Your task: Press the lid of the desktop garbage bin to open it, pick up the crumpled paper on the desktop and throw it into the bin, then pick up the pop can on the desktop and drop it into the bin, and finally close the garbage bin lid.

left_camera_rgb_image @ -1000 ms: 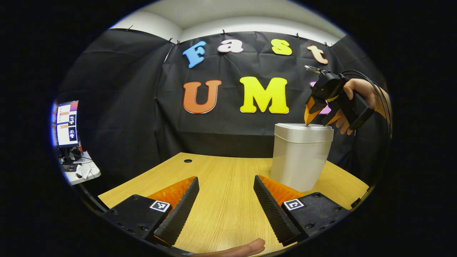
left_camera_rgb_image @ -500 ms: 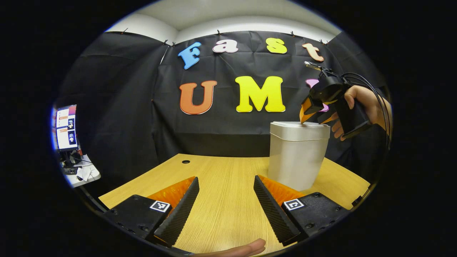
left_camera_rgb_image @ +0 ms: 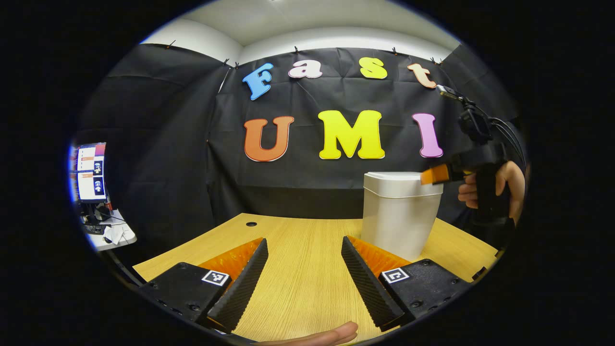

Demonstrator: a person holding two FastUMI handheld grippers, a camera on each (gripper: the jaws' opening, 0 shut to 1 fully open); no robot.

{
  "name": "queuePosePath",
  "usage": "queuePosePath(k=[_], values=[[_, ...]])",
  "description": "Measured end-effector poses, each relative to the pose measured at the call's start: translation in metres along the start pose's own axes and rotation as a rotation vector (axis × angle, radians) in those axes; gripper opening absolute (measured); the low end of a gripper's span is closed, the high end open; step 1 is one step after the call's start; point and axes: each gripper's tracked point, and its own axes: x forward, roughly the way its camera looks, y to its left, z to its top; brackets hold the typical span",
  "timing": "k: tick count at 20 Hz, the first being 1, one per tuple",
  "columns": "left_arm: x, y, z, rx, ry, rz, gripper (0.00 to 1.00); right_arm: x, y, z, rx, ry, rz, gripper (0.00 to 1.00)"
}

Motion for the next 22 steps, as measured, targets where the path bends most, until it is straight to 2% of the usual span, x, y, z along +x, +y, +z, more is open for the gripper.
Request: queuePosePath(k=[3, 4, 5, 8, 11, 18, 22], values=[[0.0, -0.003, 0.0, 0.014, -0.006, 0.005, 0.99, -0.04, -0.01, -0.021, -0.04, -0.088, -0.007, 0.98], [0.001, -0.005, -0.001, 0.023, -0.007, 0.008, 0.99, -0.054, -0.013, -0.029, -0.037, -0.106, -0.011, 0.95], [0.001, -0.007, -0.001, 0.033, -0.007, 0.007, 0.99, -0.069, -0.017, -0.036, -0.028, -0.124, -0.016, 0.98], [-0.001, -0.018, -0.001, 0.051, -0.017, 0.002, 0.99, -0.113, -0.026, -0.054, -0.021, -0.181, -0.004, 0.95], [-0.006, -0.027, 0.001, 0.069, -0.026, -0.002, 0.99, -0.144, -0.04, -0.066, -0.014, -0.215, -0.014, 0.97], [-0.015, -0.02, 0.015, 0.054, -0.066, 0.028, 0.99, -0.17, -0.059, -0.087, 0.054, -0.205, -0.013, 0.95], [-0.016, -0.015, 0.016, 0.05, -0.062, 0.042, 0.98, -0.177, -0.057, -0.081, 0.041, -0.237, -0.007, 0.97]])
